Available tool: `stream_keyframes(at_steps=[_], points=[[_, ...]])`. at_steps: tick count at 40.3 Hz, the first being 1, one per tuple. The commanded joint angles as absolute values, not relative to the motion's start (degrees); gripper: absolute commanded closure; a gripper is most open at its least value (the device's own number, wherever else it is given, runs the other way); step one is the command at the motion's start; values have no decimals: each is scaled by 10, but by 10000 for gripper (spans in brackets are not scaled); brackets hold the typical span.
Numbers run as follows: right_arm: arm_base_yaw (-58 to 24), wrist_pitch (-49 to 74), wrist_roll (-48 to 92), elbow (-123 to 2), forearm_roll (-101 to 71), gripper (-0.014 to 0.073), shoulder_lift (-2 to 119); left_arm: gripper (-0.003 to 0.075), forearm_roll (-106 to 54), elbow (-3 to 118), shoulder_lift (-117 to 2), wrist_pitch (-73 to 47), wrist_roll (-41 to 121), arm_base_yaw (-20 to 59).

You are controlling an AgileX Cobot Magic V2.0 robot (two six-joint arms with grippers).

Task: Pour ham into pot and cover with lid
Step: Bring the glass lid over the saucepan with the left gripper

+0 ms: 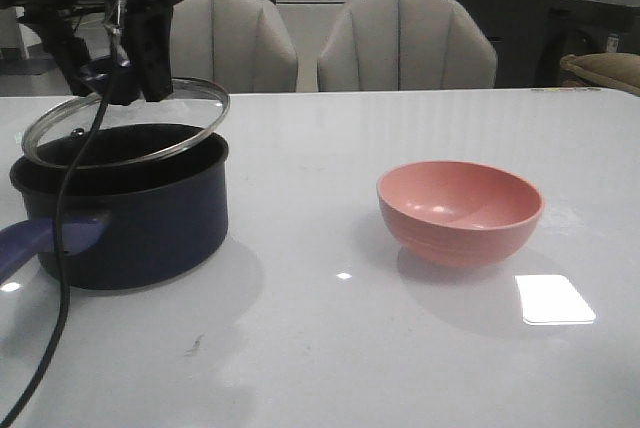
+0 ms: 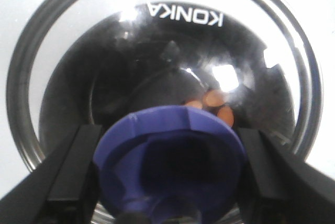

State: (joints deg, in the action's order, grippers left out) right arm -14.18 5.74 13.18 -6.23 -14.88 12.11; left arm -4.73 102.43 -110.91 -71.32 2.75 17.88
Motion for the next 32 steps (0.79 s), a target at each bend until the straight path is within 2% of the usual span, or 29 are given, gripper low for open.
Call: stream_keyframes(at_steps=[1, 20, 32], points=[[-143, 15, 136, -78, -151, 439, 125, 461, -59, 1049, -1081, -727, 25, 184], [-143, 15, 136, -78, -151, 439, 125, 461, -40, 1047, -1061, -728, 25, 188], [-143, 15, 136, -78, -151, 439, 125, 461, -31, 1003, -1038, -728, 25, 190]])
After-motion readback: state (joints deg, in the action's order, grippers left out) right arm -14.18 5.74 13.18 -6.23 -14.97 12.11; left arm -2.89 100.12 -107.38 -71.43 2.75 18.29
